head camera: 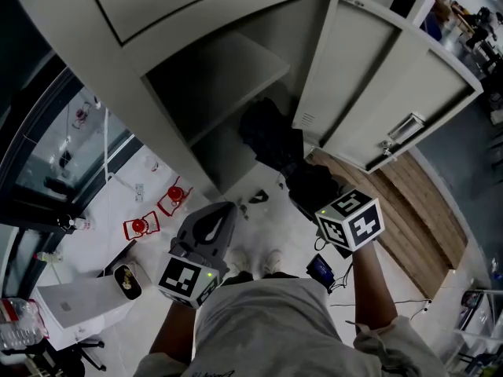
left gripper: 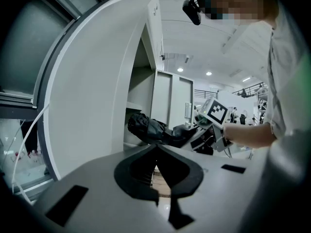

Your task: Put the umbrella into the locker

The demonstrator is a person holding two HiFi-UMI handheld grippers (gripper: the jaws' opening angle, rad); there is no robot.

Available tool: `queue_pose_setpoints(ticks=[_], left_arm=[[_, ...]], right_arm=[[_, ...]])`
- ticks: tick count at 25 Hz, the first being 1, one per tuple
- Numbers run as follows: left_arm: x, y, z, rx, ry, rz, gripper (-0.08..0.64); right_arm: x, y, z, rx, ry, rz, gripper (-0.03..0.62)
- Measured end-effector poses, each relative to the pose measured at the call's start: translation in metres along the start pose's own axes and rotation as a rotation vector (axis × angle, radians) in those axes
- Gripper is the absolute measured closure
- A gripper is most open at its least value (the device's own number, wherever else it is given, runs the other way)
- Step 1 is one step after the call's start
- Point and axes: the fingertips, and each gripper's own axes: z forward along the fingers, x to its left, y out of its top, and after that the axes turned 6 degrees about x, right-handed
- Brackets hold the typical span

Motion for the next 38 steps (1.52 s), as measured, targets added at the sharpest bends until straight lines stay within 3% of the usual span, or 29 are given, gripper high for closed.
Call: queue_pose_setpoints(ticks=[21, 38], left_arm=[[0.010, -0.013, -0.009, 0.014, 0.015, -0.026, 0.545], [0.024, -0.017, -0.019, 0.026, 0.052, -0.035, 0.545]], right_arm=[[-0.013, 0.044, 0.060, 0.078, 0.018, -0.066, 0.379], [-0.020, 0.049, 0.104, 0.161, 0.021, -0.095, 0.379]])
